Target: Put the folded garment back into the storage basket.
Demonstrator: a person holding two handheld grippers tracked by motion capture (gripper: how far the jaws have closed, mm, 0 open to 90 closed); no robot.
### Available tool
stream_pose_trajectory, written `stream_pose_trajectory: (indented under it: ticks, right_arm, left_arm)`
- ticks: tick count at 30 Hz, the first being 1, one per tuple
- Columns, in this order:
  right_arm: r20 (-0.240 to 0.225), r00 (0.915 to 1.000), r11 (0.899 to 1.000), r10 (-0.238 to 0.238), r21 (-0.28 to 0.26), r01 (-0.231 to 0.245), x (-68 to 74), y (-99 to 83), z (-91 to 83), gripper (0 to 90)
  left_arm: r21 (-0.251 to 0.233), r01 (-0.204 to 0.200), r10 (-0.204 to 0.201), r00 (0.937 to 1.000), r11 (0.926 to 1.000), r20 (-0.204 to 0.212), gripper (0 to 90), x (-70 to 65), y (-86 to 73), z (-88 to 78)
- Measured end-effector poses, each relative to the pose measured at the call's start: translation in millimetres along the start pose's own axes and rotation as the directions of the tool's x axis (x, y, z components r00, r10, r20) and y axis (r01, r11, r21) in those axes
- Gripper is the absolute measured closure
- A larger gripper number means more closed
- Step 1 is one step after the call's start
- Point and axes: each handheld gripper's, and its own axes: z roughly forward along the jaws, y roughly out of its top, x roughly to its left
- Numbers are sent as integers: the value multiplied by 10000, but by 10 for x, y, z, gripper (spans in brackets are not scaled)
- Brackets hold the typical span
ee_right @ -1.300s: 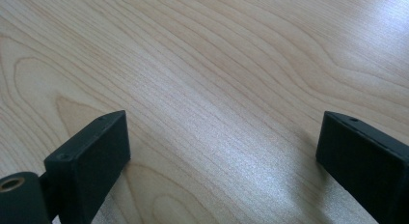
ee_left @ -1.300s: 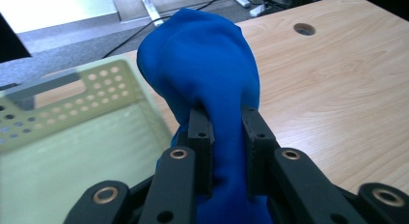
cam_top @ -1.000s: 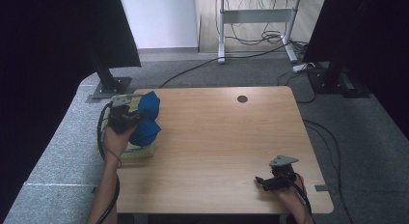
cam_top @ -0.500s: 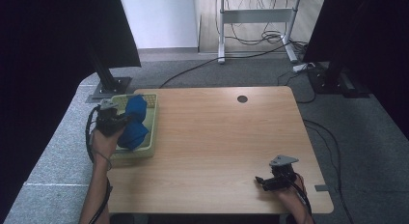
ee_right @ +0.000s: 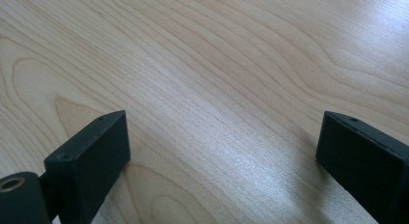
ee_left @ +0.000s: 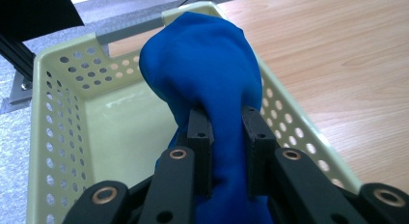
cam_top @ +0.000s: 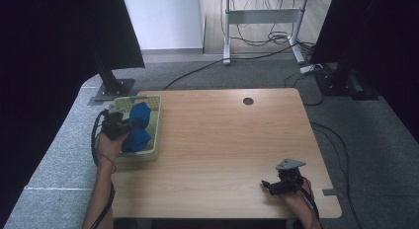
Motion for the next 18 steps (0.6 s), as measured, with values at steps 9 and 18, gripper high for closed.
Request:
stream_pose_trajectory:
  ticks: [9, 18]
  right_arm:
    - [0, 10000, 10000, 1, -1, -1, 0, 0, 0, 46]
    - [1, 10000, 10000, -1, 4, 1, -1, 0, -1, 46]
  left_arm:
    - [322, -128, 131, 9999, 9994, -107, 767, 33, -20, 223]
    - [944, -211, 246, 9991, 9953, -357, 758, 112, -25, 476]
